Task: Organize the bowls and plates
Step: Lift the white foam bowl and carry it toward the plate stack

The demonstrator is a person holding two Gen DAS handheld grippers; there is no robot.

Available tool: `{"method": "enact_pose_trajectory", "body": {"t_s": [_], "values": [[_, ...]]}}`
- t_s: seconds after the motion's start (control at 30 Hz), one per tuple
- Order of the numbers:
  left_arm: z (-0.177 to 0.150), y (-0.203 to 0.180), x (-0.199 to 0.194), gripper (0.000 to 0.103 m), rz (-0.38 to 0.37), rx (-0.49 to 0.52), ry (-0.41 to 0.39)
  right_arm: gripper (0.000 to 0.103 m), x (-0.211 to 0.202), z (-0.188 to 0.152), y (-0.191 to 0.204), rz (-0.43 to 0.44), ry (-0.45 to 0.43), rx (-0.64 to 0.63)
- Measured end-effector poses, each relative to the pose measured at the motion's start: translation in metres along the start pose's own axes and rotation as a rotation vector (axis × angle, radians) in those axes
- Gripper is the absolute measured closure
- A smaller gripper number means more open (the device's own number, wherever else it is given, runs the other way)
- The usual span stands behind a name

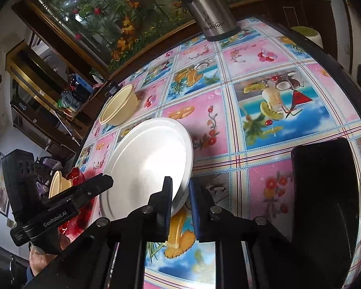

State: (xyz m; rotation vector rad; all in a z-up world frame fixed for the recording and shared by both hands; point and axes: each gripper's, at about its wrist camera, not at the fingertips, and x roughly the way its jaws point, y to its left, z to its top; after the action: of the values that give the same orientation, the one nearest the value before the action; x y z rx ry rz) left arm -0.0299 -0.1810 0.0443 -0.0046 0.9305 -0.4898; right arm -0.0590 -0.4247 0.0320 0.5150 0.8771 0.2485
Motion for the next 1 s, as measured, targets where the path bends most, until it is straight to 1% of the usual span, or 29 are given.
{"method": "enact_pose_trajectory", "body": {"t_s": [0.13,0.3,0.67,1.0], "values": [[-0.004,-0.004,-0.005,0.079,0.027,0.036,-0.022,0.090,-0.001,-0.002,0.004,-0.010,-0.014,-0.008],[-0.008,-0.006,-0.024,0.079,0.050,0.061,-0.063,0.090,-0.002,-0.005,0.010,-0.002,-0.015,-0.016],[-0.016,0.003,-0.050,0.079,0.067,0.052,-0.107,0.090,-0.010,-0.006,0.035,0.024,-0.027,-0.060],[-0.022,0.008,-0.071,0.079,0.088,0.055,-0.155,0.090,-0.010,-0.008,0.052,0.030,-0.025,-0.091]]}}
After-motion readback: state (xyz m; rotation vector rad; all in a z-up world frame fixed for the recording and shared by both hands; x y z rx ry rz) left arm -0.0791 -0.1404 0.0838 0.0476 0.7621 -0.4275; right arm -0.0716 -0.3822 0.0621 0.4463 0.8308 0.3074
